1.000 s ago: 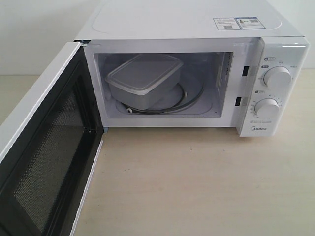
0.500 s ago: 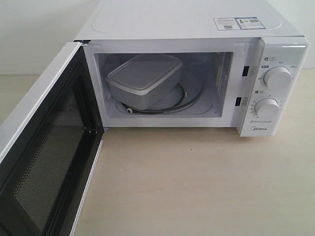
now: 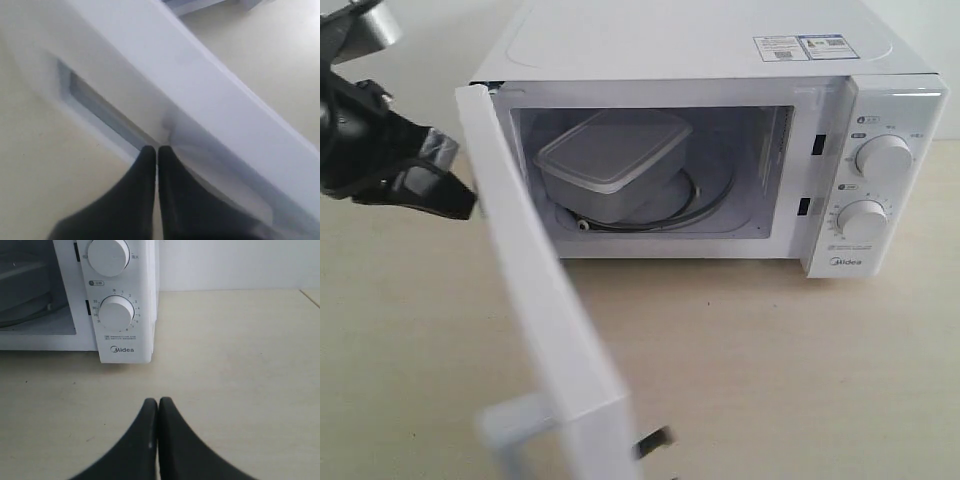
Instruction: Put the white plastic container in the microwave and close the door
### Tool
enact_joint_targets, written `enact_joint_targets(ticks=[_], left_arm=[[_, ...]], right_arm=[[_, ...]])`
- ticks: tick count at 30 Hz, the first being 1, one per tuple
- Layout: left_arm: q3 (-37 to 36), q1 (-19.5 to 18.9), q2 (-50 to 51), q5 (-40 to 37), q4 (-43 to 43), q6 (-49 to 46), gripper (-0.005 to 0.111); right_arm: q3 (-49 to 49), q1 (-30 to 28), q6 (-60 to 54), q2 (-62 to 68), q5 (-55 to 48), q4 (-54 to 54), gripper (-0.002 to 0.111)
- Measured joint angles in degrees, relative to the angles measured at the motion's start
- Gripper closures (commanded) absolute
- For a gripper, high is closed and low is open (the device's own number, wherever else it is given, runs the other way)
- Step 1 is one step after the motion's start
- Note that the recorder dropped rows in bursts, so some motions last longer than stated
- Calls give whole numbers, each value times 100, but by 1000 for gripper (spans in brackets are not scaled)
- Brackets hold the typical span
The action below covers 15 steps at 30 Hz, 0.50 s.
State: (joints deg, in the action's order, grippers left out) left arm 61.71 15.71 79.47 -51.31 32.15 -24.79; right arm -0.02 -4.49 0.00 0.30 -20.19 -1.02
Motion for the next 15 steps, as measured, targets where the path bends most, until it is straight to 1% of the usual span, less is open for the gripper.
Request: enact_joint_targets(ticks=[3, 8, 9, 10, 15], left_arm=[[0, 205, 64, 355, 320, -166, 102], [0, 270, 82, 1157, 653, -426, 102], [0, 270, 82, 1457, 717, -566, 102], [0, 270, 93, 1537, 761, -639, 102], [0, 270, 438, 1630, 1786, -1757, 102]], right_arm=[[0, 0, 0, 0, 0, 0, 109], [0, 0, 0, 0, 0, 0, 109], [0, 0, 0, 0, 0, 0, 109], [0, 0, 0, 0, 0, 0, 109], [0, 0, 0, 0, 0, 12, 109]])
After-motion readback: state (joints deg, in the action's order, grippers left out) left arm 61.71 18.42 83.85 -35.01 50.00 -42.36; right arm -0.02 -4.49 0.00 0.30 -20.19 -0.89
